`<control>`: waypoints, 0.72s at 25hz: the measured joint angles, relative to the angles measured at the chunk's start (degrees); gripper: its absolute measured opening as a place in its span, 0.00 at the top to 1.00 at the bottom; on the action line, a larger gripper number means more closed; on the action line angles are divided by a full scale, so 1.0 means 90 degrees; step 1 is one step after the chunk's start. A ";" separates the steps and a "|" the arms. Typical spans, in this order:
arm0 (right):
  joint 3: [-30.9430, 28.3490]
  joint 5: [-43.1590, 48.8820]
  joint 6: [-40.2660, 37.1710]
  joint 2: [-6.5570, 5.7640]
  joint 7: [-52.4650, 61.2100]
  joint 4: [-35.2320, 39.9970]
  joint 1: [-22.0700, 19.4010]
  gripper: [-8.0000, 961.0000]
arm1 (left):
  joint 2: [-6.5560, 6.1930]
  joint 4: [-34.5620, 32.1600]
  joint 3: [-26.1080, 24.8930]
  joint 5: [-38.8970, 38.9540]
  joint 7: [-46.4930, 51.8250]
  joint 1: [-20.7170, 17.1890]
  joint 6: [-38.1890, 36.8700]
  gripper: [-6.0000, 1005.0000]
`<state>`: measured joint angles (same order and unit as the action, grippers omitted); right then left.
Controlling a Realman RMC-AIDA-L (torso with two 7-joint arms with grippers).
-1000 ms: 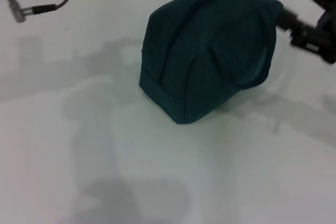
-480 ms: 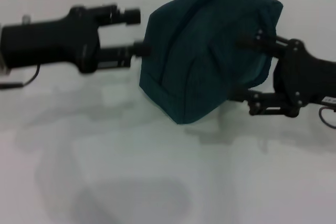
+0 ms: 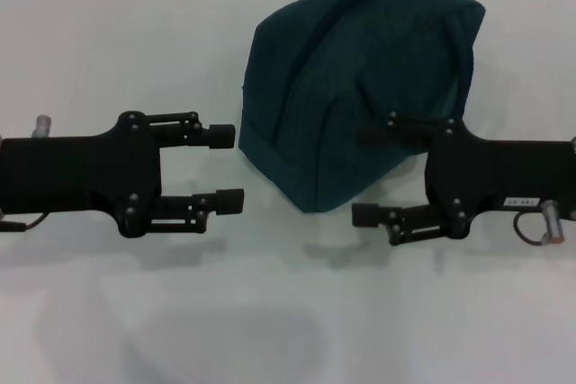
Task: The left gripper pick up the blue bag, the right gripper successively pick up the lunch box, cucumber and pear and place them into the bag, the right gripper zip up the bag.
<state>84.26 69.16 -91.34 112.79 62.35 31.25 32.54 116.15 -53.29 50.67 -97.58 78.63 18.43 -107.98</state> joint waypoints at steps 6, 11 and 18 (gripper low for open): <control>0.0003 0.0096 0.0046 0.0027 0.0004 0.0008 0.0025 0.08 | 0.0003 0.0022 -0.0018 0.0039 -0.0022 -0.0007 -0.0006 0.28; 0.0003 0.0102 0.0117 0.0025 0.0006 0.0008 0.0027 0.08 | -0.0001 0.0027 -0.0022 0.0048 -0.0026 0.0028 -0.0010 0.28; 0.0003 0.0107 0.0133 0.0012 0.0006 0.0007 0.0027 0.08 | -0.0005 0.0031 -0.0025 0.0058 -0.0029 0.0045 -0.0015 0.28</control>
<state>84.29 70.12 -90.14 112.90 62.41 31.32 32.78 116.11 -53.01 50.45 -97.05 78.36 18.83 -108.11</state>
